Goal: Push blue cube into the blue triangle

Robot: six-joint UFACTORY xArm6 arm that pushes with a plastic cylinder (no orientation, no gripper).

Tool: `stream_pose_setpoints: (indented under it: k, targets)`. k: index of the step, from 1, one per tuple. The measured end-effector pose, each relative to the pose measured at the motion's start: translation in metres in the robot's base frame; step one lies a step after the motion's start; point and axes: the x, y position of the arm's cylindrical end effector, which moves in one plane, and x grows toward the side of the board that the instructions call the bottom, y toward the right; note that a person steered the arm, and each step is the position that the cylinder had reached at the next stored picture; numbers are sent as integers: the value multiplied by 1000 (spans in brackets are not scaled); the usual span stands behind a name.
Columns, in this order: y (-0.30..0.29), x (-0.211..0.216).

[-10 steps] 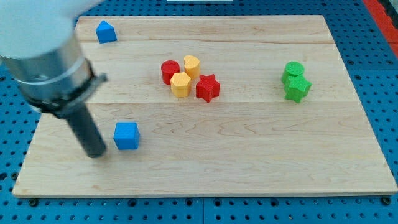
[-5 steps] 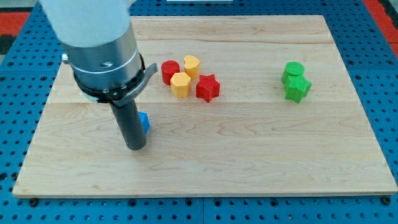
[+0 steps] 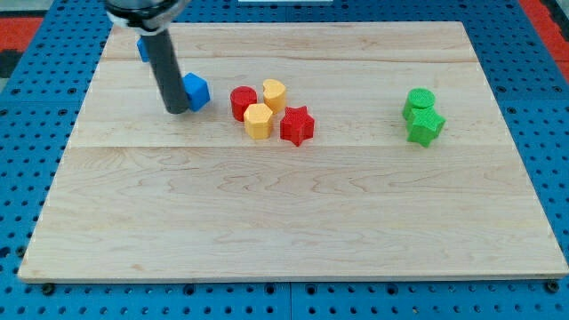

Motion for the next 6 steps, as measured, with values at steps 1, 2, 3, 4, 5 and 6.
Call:
stream_pose_setpoints:
  k: [1,2,3,4,5,6]
  targets:
    - [21,-5]
    - [21,-36]
    - [15,-74]
    - [-12,-82]
    - [-27,-97]
    - [5,-97]
